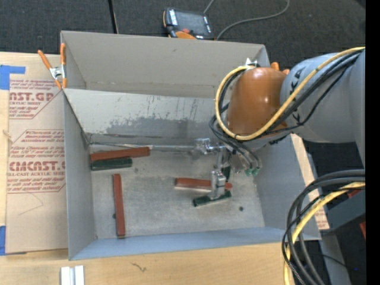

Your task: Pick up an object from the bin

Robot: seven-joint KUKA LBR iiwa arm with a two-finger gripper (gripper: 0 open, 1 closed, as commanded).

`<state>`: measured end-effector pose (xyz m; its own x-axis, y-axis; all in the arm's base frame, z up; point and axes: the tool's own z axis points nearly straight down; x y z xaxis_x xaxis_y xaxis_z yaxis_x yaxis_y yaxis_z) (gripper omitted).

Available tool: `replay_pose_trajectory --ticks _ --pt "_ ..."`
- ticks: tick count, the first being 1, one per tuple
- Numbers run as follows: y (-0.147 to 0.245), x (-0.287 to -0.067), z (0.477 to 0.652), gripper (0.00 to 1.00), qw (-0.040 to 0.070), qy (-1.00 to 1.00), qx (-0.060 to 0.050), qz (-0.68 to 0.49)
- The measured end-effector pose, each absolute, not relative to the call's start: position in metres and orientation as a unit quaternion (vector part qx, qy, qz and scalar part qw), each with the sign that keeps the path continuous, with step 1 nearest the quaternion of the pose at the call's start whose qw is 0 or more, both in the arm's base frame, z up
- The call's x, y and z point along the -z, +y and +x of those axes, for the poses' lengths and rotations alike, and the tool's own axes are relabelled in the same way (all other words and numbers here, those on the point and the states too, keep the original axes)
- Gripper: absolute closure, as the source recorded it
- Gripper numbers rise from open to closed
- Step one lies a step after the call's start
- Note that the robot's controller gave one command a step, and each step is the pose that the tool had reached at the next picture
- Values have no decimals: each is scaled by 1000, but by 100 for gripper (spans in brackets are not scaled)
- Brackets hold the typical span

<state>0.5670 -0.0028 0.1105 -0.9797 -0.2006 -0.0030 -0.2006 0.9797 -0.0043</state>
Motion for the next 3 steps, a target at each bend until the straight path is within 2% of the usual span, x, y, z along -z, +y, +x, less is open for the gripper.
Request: replay_pose_trajectory --ticks 1,2,3 --pt "-33 -69 569 0 0 999 -1 -50" --pt "-32 -73 569 100 -5 999 -2 -50" --pt "44 -234 581 100 5 961 0 -277"
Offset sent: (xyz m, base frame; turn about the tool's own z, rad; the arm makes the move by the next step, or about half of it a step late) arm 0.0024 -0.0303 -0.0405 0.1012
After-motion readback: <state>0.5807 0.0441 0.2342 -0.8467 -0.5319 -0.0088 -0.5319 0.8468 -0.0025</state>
